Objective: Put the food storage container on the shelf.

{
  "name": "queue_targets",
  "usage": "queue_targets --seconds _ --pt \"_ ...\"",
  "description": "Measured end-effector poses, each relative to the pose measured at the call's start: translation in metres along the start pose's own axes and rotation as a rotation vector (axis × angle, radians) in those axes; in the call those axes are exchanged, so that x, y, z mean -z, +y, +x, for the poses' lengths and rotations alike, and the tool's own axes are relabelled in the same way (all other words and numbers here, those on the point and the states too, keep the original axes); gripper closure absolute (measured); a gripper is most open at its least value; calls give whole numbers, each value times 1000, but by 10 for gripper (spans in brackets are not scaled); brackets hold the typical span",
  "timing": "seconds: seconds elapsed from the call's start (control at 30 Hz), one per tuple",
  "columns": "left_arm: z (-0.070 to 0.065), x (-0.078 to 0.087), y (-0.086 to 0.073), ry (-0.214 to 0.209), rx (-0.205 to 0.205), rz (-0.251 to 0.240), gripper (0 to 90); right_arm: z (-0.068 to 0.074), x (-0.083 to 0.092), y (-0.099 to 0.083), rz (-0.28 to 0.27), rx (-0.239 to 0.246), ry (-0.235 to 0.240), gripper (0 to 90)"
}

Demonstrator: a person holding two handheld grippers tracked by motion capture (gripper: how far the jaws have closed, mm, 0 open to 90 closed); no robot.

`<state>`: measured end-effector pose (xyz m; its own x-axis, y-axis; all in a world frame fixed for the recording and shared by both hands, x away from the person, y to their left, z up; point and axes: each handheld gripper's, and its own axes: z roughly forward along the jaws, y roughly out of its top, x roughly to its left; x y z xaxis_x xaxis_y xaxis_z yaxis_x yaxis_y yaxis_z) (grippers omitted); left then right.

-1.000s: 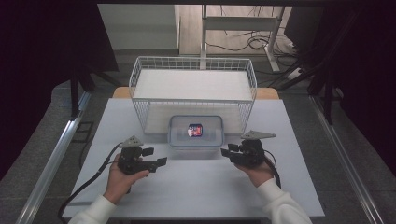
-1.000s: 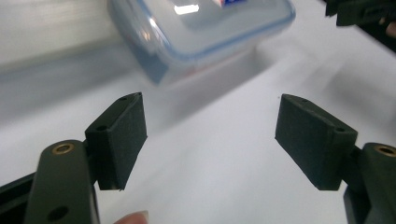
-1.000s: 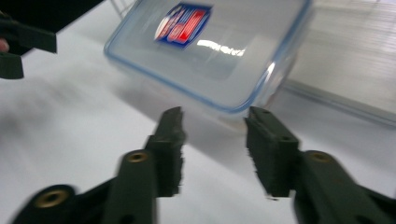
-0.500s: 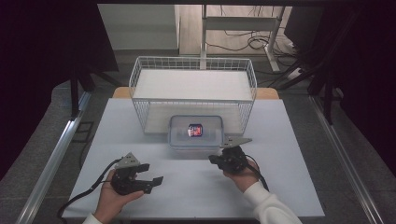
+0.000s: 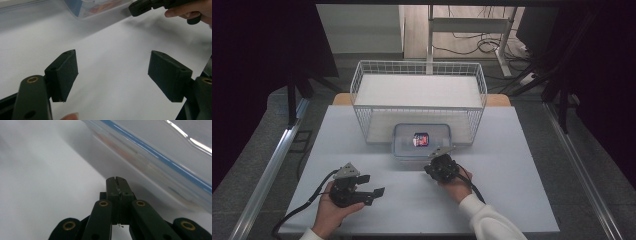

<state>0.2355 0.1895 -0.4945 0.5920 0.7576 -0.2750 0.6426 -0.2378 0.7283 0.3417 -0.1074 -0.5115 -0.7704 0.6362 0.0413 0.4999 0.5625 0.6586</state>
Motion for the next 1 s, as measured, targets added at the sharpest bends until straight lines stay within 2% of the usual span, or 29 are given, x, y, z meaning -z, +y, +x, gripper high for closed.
queue_targets --seconds 0.23,0.3,0.47,0.63,0.77,0.83,0.87,1.0 --pt "1 1 0 7 -8 5 235 -2 -19 12 -10 -26 -28 888" --pt "1 2 0 7 -9 4 235 -2 -23 12 -14 -18 -42 889" --pt "2 2 0 8 -10 6 234 -2 -23 15 -28 -44 -31 889" --pt "2 3 0 11 -10 2 234 -7 -21 24 -60 -53 -60 889" --pt "3 3 0 12 -10 1 234 -13 -23 35 -82 -85 -55 889" --pt "3 3 0 12 -14 2 233 -16 -26 41 -82 -91 -56 889" --pt "3 3 0 13 -15 3 233 -17 -28 44 -78 -83 -64 889" --pt "4 3 0 16 -15 5 232 -25 -36 53 -77 -99 -94 889"
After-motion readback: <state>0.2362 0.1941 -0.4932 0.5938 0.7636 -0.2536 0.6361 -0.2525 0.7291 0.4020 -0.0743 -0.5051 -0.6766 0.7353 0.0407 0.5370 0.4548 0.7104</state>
